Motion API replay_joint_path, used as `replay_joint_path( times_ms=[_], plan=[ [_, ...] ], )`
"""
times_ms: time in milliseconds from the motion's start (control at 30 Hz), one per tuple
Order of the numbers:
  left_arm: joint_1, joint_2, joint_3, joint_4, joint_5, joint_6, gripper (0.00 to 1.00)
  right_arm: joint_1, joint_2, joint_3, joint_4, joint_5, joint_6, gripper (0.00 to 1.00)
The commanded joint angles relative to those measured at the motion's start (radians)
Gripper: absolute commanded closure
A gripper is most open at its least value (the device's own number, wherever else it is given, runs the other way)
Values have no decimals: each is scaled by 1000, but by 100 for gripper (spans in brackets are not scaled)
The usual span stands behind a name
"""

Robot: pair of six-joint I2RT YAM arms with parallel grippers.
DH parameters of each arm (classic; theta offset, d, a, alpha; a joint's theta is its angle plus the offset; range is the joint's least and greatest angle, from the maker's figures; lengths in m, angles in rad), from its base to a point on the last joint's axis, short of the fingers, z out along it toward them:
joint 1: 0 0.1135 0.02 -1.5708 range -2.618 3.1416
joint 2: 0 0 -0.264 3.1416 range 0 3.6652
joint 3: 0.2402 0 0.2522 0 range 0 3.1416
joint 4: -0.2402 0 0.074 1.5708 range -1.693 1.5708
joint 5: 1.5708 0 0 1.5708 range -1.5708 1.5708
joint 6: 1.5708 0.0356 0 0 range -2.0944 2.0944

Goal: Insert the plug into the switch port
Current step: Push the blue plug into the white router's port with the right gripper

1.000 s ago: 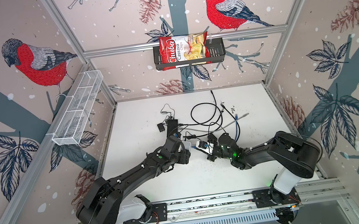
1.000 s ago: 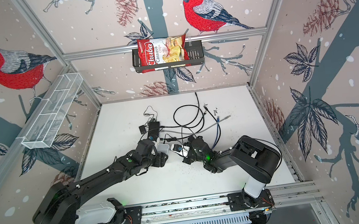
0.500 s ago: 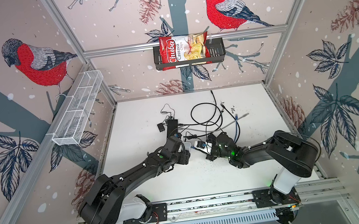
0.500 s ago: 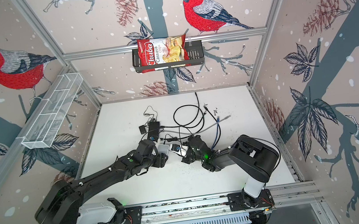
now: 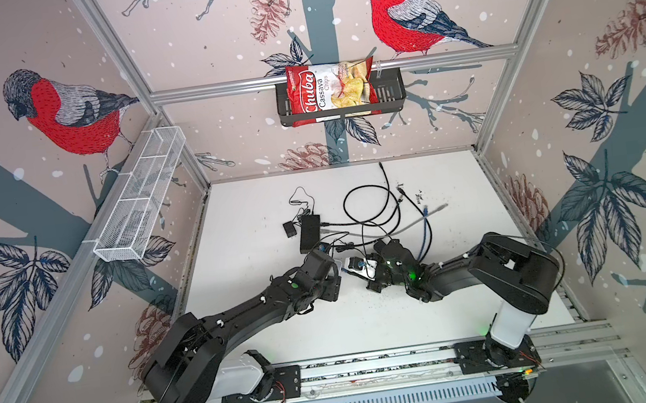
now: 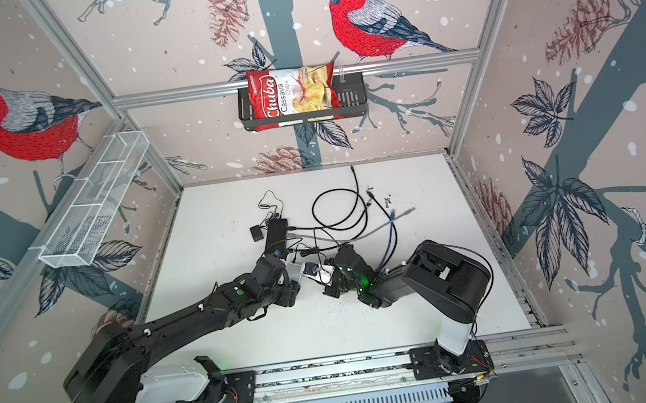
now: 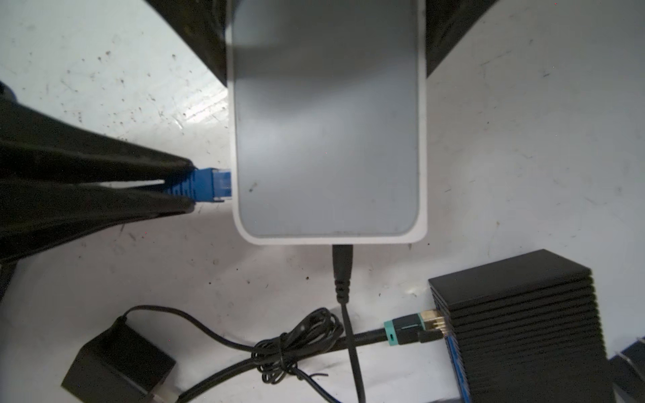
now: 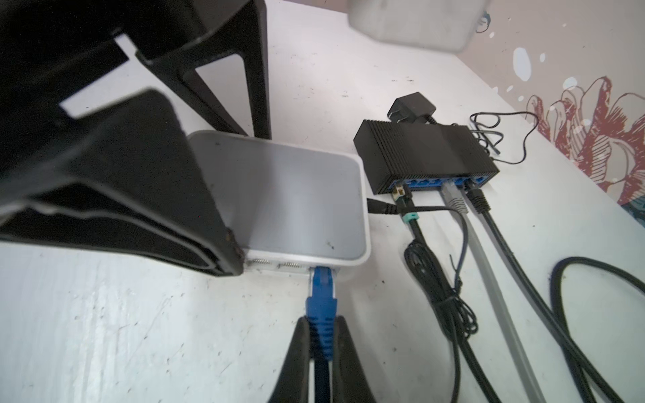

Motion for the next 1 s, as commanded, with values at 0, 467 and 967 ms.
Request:
replay_joint_path(
  times_ms=[0,467,967],
  plan=[
    [-48,-2,16,266,525,149,62,10,3,31,214,-43,-14,100],
    [-49,-26,-26,354,535,125,61,11,5,38,268,-25,6,100],
    [95,16,-18,123,-49,-152,60,-19,-37,3,167,167,17,73]
  ],
)
